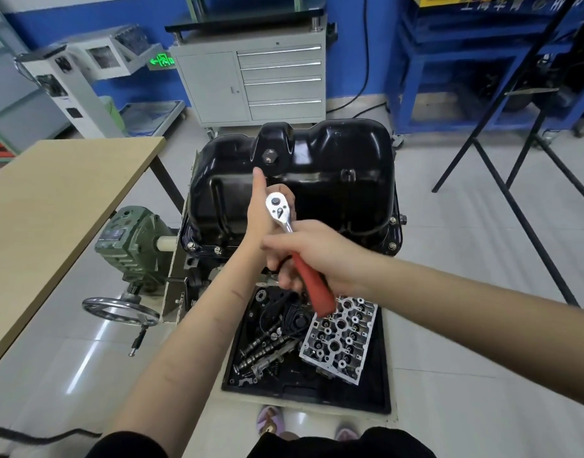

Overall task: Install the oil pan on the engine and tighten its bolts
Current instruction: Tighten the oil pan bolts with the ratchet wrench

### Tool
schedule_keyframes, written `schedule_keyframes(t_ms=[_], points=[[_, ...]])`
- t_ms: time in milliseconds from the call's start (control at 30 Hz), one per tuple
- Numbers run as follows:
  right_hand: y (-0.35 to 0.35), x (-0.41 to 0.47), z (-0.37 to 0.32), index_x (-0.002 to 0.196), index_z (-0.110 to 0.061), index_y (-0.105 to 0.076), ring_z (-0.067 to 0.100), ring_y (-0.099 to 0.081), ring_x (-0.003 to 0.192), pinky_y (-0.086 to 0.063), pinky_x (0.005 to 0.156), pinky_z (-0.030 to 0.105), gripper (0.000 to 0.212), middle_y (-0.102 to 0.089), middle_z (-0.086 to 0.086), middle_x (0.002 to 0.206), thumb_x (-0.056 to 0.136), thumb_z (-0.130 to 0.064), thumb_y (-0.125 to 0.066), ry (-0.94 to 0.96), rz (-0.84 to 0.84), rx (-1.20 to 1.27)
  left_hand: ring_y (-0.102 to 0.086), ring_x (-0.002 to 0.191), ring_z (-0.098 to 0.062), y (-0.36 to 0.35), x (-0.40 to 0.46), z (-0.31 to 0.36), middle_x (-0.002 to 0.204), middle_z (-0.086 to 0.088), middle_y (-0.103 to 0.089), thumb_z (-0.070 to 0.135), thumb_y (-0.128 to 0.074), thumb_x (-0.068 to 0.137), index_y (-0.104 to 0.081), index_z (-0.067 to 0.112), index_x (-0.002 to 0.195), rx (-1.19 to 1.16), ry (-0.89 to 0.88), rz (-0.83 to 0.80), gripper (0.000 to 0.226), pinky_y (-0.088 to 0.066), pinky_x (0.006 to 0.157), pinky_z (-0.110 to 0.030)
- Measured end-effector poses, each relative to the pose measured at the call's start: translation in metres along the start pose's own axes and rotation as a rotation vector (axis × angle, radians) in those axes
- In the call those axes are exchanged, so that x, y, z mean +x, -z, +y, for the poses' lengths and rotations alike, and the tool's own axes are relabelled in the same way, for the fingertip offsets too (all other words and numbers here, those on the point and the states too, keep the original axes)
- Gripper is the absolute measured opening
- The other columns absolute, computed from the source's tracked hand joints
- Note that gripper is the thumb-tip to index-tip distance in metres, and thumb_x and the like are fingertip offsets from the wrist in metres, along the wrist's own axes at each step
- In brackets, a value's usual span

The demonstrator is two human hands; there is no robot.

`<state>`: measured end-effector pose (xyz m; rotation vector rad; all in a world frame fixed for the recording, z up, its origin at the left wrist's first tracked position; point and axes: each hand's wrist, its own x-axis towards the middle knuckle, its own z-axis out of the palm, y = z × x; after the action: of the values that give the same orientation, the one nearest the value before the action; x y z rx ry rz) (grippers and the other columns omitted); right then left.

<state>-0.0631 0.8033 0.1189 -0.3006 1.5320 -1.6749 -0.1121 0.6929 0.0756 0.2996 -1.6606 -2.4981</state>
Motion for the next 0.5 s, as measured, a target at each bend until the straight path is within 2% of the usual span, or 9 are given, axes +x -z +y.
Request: schedule_keyframes(t_ms=[100, 167, 233, 300, 367, 433, 500], points=[[0.017, 0.002, -0.02, 0.086, -0.007, -0.052, 0.011, -0.054, 0.045, -0.046, 0.042, 0.016, 0.018, -0.06, 0.002, 0.069, 0.089, -0.024, -0.058, 0.091, 0.052, -0.567, -0.037, 0.035, -0.009, -0.001, 0.004, -0.003, 0.032, 0.008, -0.038, 0.045, -0.02, 0.098, -0.046, 0.02, 0.028, 0.116, 0.019, 0.077, 0.079, -0.031, 0.043, -0.022], [0.025, 0.005, -0.031, 0.098, -0.007, -0.053, 0.006, -0.054, 0.051, -0.045, 0.048, 0.014, 0.026, -0.058, -0.003, 0.069, 0.085, -0.027, -0.062, 0.224, 0.141, -0.822, -0.045, 0.037, -0.009, -0.001, 0.004, -0.004, 0.034, 0.009, -0.044, 0.041, -0.027, 0.099, -0.05, 0.022, 0.034, 0.23, 0.037, 0.117, 0.072, -0.035, 0.045, -0.023], [0.028, 0.008, -0.042, 0.105, -0.009, -0.052, 0.009, -0.055, 0.062, -0.045, 0.056, 0.023, 0.029, -0.054, -0.007, 0.07, 0.086, -0.03, -0.059, 0.318, 0.171, -1.053, -0.049, 0.039, -0.002, 0.003, -0.002, -0.006, 0.039, 0.009, -0.051, 0.034, -0.032, 0.099, -0.052, 0.025, 0.044, 0.395, -0.089, 0.143, 0.06, -0.039, 0.043, -0.018], [0.028, 0.011, -0.05, 0.103, -0.011, -0.054, 0.016, -0.051, 0.071, -0.039, 0.062, 0.03, 0.025, -0.051, -0.009, 0.074, 0.089, -0.032, -0.052, 0.363, 0.167, -1.329, -0.053, 0.051, 0.0, 0.012, -0.016, -0.008, 0.052, 0.01, -0.059, 0.026, -0.034, 0.099, -0.057, 0.027, 0.055, 0.543, -0.275, 0.12, 0.049, -0.044, 0.053, -0.018], [0.028, 0.015, -0.058, 0.102, -0.013, -0.054, 0.016, -0.045, 0.075, -0.034, 0.065, 0.028, 0.022, -0.046, -0.01, 0.072, 0.091, -0.031, -0.048, 0.376, 0.125, -1.516, -0.056, 0.064, -0.007, 0.023, -0.031, -0.011, 0.068, 0.006, -0.064, 0.022, -0.039, 0.097, -0.063, 0.021, 0.072, 0.701, -0.359, 0.084, 0.034, -0.046, 0.064, -0.027], [0.027, 0.018, -0.064, 0.099, -0.015, -0.053, 0.019, -0.044, 0.077, -0.034, 0.065, 0.029, 0.016, -0.043, -0.006, 0.071, 0.093, -0.027, -0.045, 0.352, 0.094, -1.644, -0.059, 0.073, -0.006, 0.028, -0.044, -0.014, 0.079, 0.004, -0.067, 0.02, -0.049, 0.093, -0.066, 0.019, 0.088, 0.813, -0.39, 0.027, 0.018, -0.048, 0.071, -0.024], [0.024, 0.021, -0.065, 0.1, -0.015, -0.052, 0.023, -0.044, 0.077, -0.035, 0.064, 0.031, 0.015, -0.042, -0.002, 0.075, 0.094, -0.024, -0.042, 0.352, 0.117, -1.747, -0.064, 0.078, -0.008, 0.028, -0.048, -0.014, 0.08, 0.004, -0.068, 0.017, -0.06, 0.087, -0.067, 0.013, 0.094, 0.934, -0.461, 0.024, 0.011, -0.051, 0.076, -0.024]])
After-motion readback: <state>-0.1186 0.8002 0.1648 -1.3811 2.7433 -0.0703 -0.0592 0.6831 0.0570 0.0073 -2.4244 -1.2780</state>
